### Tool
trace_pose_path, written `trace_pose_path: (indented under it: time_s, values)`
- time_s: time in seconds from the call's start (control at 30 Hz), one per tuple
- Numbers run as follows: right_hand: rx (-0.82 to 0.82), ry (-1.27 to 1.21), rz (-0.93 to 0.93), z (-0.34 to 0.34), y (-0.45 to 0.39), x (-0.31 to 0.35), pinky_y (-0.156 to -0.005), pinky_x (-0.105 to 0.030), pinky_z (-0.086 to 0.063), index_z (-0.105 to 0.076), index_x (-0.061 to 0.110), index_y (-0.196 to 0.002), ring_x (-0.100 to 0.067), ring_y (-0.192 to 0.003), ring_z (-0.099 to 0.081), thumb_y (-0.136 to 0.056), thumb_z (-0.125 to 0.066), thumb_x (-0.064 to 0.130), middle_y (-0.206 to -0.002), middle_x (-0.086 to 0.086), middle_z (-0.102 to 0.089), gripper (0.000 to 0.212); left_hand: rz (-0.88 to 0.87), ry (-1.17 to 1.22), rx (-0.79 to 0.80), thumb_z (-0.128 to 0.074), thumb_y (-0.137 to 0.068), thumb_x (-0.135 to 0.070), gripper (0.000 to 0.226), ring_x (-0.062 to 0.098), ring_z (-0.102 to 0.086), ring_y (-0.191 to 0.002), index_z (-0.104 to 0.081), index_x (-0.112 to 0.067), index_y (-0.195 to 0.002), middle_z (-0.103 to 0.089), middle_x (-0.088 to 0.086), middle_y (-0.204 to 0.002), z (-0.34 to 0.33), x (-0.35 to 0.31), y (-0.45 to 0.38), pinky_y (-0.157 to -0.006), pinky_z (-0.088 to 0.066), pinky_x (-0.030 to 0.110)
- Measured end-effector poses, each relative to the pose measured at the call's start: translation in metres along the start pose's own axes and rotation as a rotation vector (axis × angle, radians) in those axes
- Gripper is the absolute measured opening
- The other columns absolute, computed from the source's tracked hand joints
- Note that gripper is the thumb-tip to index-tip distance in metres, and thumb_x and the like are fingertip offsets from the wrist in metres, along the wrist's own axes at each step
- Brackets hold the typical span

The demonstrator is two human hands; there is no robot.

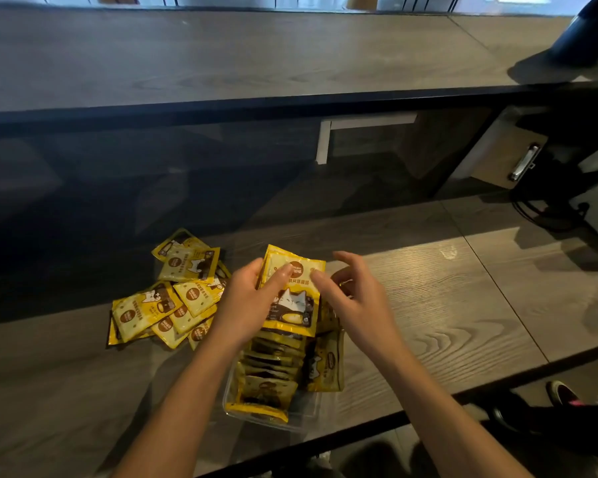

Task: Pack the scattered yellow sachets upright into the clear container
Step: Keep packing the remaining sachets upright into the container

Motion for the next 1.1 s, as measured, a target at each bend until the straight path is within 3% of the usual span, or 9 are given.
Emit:
trace_pose_path:
  time_s: [0.1,0.2,0.4,0.57,0.7,0.77,0.87,0.97,1.1]
  values:
    - [0.097,-0.039,-0.008,-0.004,-0.007,0.006,-0.064,-0.014,-0.054,-0.057,0.033,-0.111,0.008,-0.085,-0.064,-0.08,-0.069,0.055,-0.091,0.018,-0.066,0.04,0.0,-0.031,0.044,-0.061,-0.093,-0.047,0.02,0.004,-0.073,-0.089,-0.071,-0.032,-0.101,-0.076,-0.015,-0.096,-0.005,-0.001,0.001,-0.081,-0.058,0.036]
    - [0.072,-0.069,-0.003,-0.002,-0.004,0.005,-0.075,-0.03,-0.059,-0.062,0.021,-0.12,-0.002,-0.089,-0.068,-0.087,-0.07,0.037,-0.099,0.01,-0.071,0.038,0.006,-0.008,0.029,-0.06,-0.093,-0.052,0.027,0.009,-0.074,-0.084,-0.071,-0.028,-0.101,-0.078,-0.009,-0.092,-0.005,0.0,0.003,-0.077,-0.058,0.035]
    - [-0.006,-0.172,-0.044,0.004,0.005,0.001,-0.066,-0.029,-0.06,-0.063,0.024,-0.11,-0.004,-0.087,-0.069,-0.089,-0.068,0.034,-0.097,0.007,-0.07,0.024,0.023,0.086,0.021,-0.056,-0.097,-0.046,0.022,0.018,-0.076,-0.081,-0.071,-0.03,-0.097,-0.079,-0.001,-0.091,-0.003,0.003,0.008,-0.068,-0.059,0.033]
    - [-0.109,-0.3,-0.072,0.018,0.015,0.001,-0.052,-0.017,-0.05,-0.06,0.027,-0.097,-0.005,-0.07,-0.069,-0.089,-0.069,0.032,-0.088,0.002,-0.071,0.012,0.066,0.103,-0.061,-0.053,-0.099,-0.047,0.025,0.026,-0.076,-0.085,-0.069,-0.029,-0.108,-0.078,0.006,-0.09,0.006,0.004,0.011,-0.082,-0.06,0.054]
    - [-0.172,-0.413,-0.086,0.038,0.031,-0.007,-0.05,-0.018,-0.048,-0.055,0.035,-0.117,-0.006,-0.065,-0.067,-0.094,-0.062,0.022,-0.093,-0.002,-0.069,0.026,0.056,0.064,-0.19,-0.052,-0.099,-0.048,0.024,0.031,-0.075,-0.081,-0.069,-0.032,-0.093,-0.076,0.01,-0.087,0.023,0.003,0.012,-0.076,-0.058,0.062]
    - [-0.164,-0.289,-0.022,0.043,0.041,-0.007,-0.049,-0.02,-0.051,-0.057,0.036,-0.122,-0.008,-0.068,-0.068,-0.095,-0.06,0.016,-0.096,0.004,-0.066,0.033,0.044,0.042,-0.239,-0.051,-0.099,-0.047,0.027,0.029,-0.075,-0.08,-0.068,-0.027,-0.094,-0.076,0.009,-0.086,0.03,0.003,0.013,-0.075,-0.058,0.061]
    - [-0.137,0.083,0.106,0.035,0.056,-0.008,-0.053,-0.018,-0.055,-0.062,0.034,-0.101,0.0,-0.071,-0.067,-0.091,-0.065,0.016,-0.09,0.016,-0.066,0.021,0.047,0.016,-0.261,-0.051,-0.099,-0.048,0.03,0.029,-0.074,-0.081,-0.067,-0.024,-0.095,-0.076,0.009,-0.087,0.033,0.005,0.014,-0.076,-0.058,0.06]
    - [-0.052,0.415,0.215,0.012,0.068,-0.007,-0.055,-0.016,-0.052,-0.065,0.027,-0.102,0.001,-0.065,-0.062,-0.089,-0.066,0.031,-0.083,0.016,-0.067,0.014,0.044,0.0,-0.259,-0.051,-0.099,-0.048,0.029,0.024,-0.075,-0.078,-0.067,-0.024,-0.096,-0.076,0.007,-0.086,0.029,0.006,0.017,-0.074,-0.059,0.058]
    - [0.006,0.795,0.395,-0.018,0.078,-0.005,-0.073,-0.03,-0.048,-0.067,0.025,-0.099,-0.013,-0.087,-0.061,-0.091,-0.047,0.048,-0.085,0.012,-0.071,0.031,0.028,-0.034,-0.241,-0.05,-0.099,-0.05,0.031,0.026,-0.074,-0.077,-0.067,-0.024,-0.099,-0.075,0.009,-0.084,0.022,0.007,0.022,-0.072,-0.059,0.058]
Point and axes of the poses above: each hand's wrist, its own y-axis away from the middle knuckle, its own z-axis out of the back of the hand, x = y × z, the point moved 5 cm from there along -y, towards the middle knuckle
